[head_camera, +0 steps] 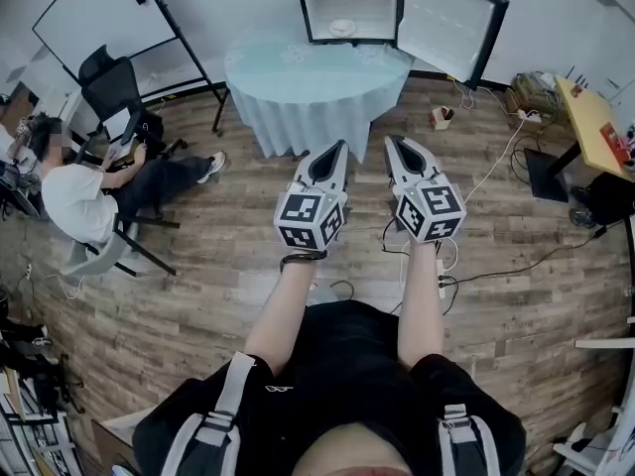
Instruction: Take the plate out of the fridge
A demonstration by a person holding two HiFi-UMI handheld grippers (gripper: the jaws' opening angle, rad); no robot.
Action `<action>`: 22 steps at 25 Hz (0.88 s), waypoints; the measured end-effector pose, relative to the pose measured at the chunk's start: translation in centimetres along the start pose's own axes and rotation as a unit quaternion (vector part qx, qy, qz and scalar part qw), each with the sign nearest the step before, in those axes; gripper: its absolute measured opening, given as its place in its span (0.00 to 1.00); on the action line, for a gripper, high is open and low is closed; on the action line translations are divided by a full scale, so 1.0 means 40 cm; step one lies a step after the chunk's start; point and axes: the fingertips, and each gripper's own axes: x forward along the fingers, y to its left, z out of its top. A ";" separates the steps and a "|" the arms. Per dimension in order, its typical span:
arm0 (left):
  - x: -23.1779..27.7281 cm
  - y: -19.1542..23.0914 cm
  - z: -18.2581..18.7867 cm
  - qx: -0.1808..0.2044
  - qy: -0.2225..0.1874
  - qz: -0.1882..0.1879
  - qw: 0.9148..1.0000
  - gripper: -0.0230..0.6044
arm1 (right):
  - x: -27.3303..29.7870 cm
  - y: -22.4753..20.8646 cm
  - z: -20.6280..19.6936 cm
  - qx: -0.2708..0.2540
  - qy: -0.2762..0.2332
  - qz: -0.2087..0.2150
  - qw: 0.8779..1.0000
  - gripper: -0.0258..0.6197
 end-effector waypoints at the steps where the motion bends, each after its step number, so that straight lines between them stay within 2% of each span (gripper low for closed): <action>1: 0.000 -0.001 -0.002 0.000 0.001 -0.001 1.000 0.04 | -0.001 -0.003 0.001 0.003 -0.003 -0.001 1.000 0.05; 6: 0.009 0.002 0.008 0.003 0.002 -0.002 1.000 0.04 | 0.003 -0.024 0.012 0.011 -0.009 -0.006 1.000 0.05; 9: 0.008 -0.003 0.003 0.004 0.005 -0.002 1.000 0.04 | 0.002 -0.019 0.015 0.025 -0.010 0.010 1.000 0.05; 16: -0.023 0.023 -0.042 -0.031 0.020 0.013 0.999 0.04 | 0.014 0.009 -0.051 0.034 0.015 0.019 0.999 0.05; 22: -0.005 0.054 -0.071 -0.033 0.037 0.016 0.999 0.04 | 0.034 -0.012 -0.071 0.050 0.015 0.011 0.999 0.05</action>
